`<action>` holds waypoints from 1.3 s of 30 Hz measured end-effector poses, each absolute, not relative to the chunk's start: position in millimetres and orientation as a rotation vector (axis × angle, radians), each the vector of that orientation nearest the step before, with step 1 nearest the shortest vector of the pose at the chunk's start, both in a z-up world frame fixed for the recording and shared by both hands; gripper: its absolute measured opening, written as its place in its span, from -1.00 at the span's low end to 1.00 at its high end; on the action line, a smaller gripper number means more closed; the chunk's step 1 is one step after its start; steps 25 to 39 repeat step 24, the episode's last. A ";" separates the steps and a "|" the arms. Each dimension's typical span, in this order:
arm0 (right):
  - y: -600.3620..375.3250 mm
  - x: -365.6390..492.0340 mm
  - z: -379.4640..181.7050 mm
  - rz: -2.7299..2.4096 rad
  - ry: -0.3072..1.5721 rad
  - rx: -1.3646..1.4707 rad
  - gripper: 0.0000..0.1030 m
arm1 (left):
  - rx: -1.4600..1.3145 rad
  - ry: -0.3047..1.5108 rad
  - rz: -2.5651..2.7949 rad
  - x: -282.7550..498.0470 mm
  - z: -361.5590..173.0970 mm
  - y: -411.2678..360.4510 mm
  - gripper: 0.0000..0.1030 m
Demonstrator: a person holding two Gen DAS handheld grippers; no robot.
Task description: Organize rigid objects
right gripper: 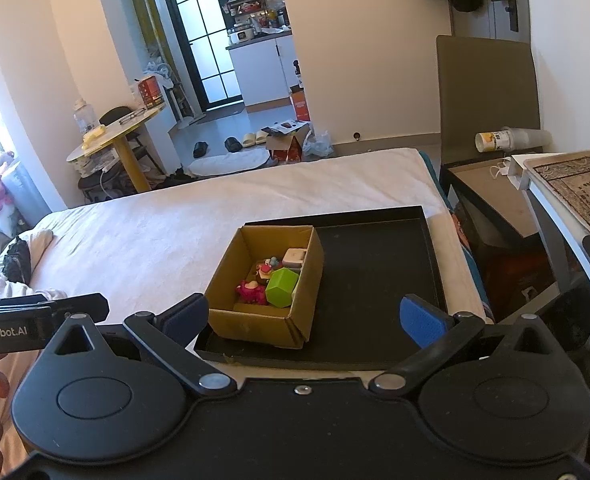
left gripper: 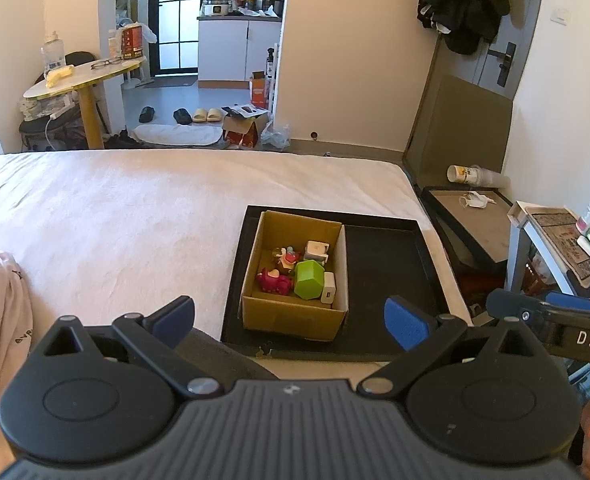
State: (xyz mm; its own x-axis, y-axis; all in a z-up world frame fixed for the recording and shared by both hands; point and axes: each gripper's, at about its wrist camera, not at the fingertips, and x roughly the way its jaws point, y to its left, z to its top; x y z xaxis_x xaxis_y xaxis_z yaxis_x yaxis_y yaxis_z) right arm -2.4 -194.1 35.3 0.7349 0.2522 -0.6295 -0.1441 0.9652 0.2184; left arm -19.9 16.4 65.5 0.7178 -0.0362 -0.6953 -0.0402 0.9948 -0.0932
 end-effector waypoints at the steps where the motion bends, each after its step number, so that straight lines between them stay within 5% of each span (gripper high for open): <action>1: -195.0 -2.3 35.3 0.218 0.713 0.159 1.00 | -0.104 0.771 0.001 -19.3 65.6 16.6 0.95; 39: -195.2 -0.5 33.7 0.202 0.722 0.158 1.00 | -0.074 0.784 -0.007 -18.3 59.1 10.8 0.95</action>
